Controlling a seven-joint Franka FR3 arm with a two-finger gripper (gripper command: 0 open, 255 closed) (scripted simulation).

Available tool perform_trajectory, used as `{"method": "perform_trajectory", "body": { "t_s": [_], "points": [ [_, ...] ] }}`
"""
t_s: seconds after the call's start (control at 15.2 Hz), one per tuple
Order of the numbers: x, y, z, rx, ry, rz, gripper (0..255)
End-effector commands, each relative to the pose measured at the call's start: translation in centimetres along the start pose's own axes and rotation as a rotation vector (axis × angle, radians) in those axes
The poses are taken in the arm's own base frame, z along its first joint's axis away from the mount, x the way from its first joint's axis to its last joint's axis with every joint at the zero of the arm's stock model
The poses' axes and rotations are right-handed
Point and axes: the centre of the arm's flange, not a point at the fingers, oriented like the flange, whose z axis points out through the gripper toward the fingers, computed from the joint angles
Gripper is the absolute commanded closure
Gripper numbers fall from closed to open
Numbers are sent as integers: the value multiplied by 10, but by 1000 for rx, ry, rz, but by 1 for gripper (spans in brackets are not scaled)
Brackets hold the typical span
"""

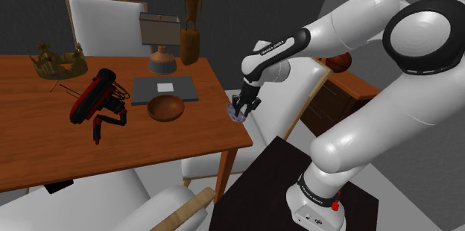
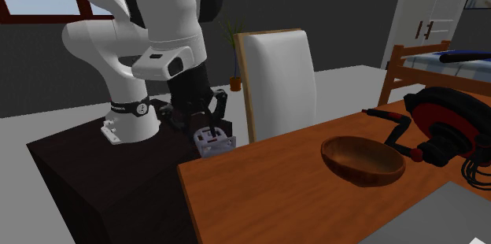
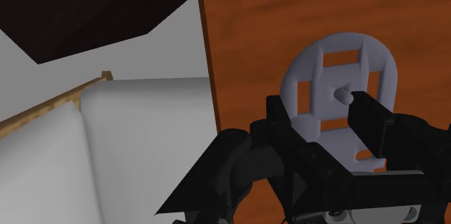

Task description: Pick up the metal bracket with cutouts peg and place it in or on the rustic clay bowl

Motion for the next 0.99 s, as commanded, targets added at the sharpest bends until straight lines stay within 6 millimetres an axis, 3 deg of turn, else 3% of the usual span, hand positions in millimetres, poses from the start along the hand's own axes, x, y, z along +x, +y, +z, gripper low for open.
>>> {"method": "perform_trajectory", "body": {
  "t_s": [0.0,0.59,0.92],
  "points": [
    [-2,-1,-11,0,-1,0,255],
    [-6,-8,-57,0,-1,0,255],
    [20,-69,-52,0,-1,0,255]
  ]
}}
